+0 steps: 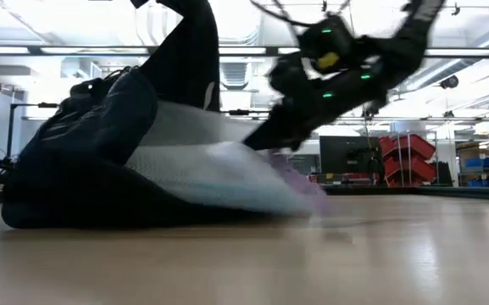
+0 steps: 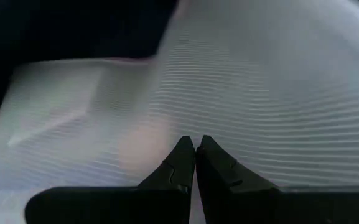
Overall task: Unpack backpack
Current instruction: Put the transparent zip bag into the black backpack
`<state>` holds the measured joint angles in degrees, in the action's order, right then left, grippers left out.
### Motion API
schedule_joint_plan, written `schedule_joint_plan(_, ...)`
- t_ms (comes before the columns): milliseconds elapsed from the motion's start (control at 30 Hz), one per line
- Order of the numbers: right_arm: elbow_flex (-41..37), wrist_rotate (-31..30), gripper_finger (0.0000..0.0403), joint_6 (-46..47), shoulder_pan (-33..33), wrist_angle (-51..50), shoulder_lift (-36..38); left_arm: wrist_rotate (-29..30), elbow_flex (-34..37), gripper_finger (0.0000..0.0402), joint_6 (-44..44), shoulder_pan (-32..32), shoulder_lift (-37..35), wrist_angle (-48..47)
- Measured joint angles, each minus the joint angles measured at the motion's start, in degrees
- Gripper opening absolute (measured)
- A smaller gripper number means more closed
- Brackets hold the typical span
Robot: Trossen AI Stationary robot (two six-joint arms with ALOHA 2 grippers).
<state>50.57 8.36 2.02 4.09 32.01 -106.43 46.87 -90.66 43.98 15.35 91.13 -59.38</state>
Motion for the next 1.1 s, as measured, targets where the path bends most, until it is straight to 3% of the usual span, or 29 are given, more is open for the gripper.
schedule_joint_plan(133, 9.47, 0.71, 0.0000, -2.59, -1.49, -0.21, -7.54, -1.79, 0.06, 0.0005, 0.70, 0.06, 0.00, -0.01)
schedule_joint_plan(333, 16.06, -6.16, 0.0000, -3.30, -0.77, -0.52, -12.96, -2.73, 0.06, 0.0005, 3.20, 1.67, 0.00, -0.68)
schedule_joint_plan(533, 13.01, -6.76, 0.0000, -5.13, 1.55, -2.37, -6.93, -6.92, 2.00, 0.0005, 10.14, 2.82, -0.04, -8.85)
schedule_joint_plan(667, 8.83, -6.54, 0.0000, -9.02, 2.89, -10.39, 0.40, -11.35, 6.20, 0.0012, 11.05, 3.56, -0.09, -8.57)
schedule_joint_plan(767, 5.88, -6.40, 0.0000, -12.45, 3.32, -17.45, 6.82, -17.30, 8.49, 0.0043, 11.01, 3.61, -0.11, -8.20)
schedule_joint_plan(900, 2.03, -5.81, 0.0000, -14.62, 3.57, -24.28, 12.67, -25.59, 8.85, 0.0114, 10.47, 3.58, -0.32, -10.07)
schedule_joint_plan(1100, -3.56, -1.18, 0.0000, -14.59, 3.77, -25.60, 15.16, -39.71, 8.37, 0.0225, 15.40, 4.09, -0.67, -24.25)
